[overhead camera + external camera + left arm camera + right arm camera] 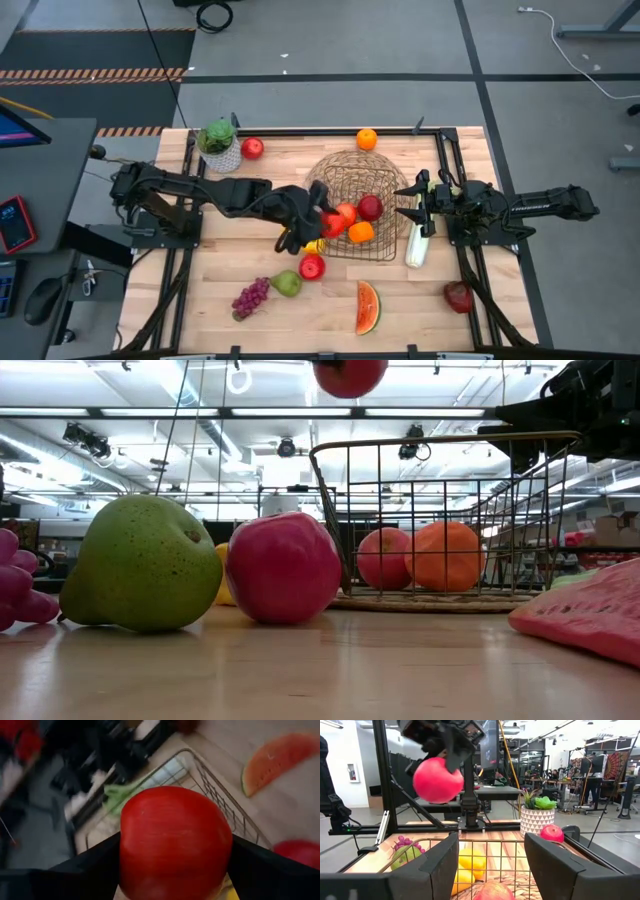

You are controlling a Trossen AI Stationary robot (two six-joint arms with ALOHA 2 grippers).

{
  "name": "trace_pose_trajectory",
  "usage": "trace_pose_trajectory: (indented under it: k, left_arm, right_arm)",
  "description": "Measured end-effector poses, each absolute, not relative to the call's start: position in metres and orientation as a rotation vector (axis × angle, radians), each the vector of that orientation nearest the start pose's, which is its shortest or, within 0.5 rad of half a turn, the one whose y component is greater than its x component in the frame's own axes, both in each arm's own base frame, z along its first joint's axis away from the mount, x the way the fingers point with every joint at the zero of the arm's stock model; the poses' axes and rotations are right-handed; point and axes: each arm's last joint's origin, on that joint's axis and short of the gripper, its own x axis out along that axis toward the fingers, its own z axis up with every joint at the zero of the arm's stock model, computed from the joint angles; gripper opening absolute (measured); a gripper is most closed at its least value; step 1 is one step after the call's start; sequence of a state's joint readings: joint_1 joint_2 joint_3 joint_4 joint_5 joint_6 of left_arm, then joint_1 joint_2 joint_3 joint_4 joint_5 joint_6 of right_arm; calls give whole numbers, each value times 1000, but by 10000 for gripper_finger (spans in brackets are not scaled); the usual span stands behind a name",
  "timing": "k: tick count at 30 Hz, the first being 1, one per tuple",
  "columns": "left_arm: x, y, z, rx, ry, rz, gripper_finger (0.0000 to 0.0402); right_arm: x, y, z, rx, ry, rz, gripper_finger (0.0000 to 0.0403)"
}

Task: Build produce basket
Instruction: Put the middle red apple into the wire basket

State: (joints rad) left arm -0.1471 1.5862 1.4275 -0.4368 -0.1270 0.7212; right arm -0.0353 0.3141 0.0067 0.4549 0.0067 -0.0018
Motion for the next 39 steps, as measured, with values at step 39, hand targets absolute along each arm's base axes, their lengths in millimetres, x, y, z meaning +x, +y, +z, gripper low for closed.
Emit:
trace_pose_trajectory:
  k: [39]
  left_arm:
    - [350,-68,336,2193,251,-664,309]
  right_arm:
    - [116,-4,182,-4,-148,-42,231]
